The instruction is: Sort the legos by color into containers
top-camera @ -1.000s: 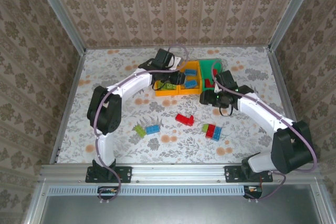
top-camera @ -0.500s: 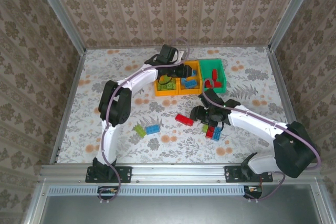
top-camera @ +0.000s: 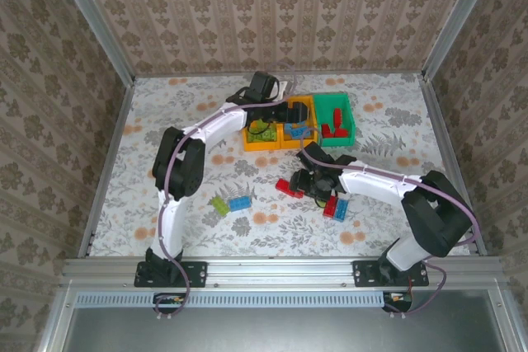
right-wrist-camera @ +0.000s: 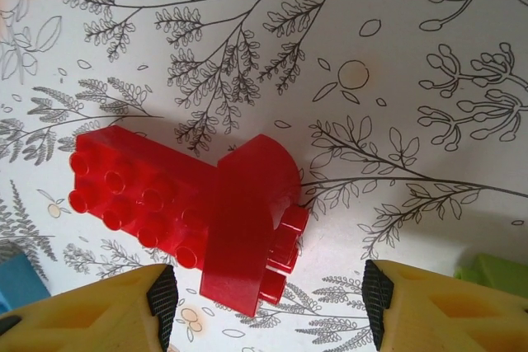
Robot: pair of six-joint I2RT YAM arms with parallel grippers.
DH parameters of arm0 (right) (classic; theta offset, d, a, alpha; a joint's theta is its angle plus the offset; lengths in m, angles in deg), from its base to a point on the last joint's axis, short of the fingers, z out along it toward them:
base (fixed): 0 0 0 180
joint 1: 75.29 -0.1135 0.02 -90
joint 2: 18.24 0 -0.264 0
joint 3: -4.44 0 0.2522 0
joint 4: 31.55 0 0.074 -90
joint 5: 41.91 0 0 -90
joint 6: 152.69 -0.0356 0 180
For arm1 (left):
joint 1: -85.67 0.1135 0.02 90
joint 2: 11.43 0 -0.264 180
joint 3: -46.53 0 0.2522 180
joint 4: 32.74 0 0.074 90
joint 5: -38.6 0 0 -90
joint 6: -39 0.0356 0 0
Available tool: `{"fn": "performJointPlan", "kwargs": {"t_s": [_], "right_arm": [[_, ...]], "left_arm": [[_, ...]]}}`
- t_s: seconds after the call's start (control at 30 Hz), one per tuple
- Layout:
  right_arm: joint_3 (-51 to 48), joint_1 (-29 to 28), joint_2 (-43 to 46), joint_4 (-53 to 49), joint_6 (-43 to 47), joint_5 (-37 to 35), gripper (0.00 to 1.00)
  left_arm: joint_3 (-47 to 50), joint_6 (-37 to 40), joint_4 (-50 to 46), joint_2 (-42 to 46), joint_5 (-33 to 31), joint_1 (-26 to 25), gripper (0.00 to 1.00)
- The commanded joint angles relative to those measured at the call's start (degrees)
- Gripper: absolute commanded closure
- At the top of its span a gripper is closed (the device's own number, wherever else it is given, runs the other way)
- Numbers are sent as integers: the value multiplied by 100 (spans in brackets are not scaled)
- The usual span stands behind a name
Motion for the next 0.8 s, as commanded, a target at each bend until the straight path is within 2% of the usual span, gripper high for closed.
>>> {"fn": "performJointPlan", "kwargs": {"t_s": [0.0, 0.07, 0.47, 0.63, 0.77], "right_arm": [[132, -36, -159, 0, -146, -115, 35], [165, -32, -236, -37, -117, -120, 38], [372, -17, -329, -434, 136, -304, 75], [517, 276, 61, -394, 389, -297, 77], [801, 980, 394, -389, 842, -131, 77]], "left_arm": [[154, 151, 27, 473, -95, 7, 3], [241, 196, 18, 568, -141, 7, 2], [920, 439, -106, 1191, -484, 75, 1], [1202, 558, -167, 1413, -534, 95, 0], [1515, 893, -456, 1679, -810, 51, 0]]}}
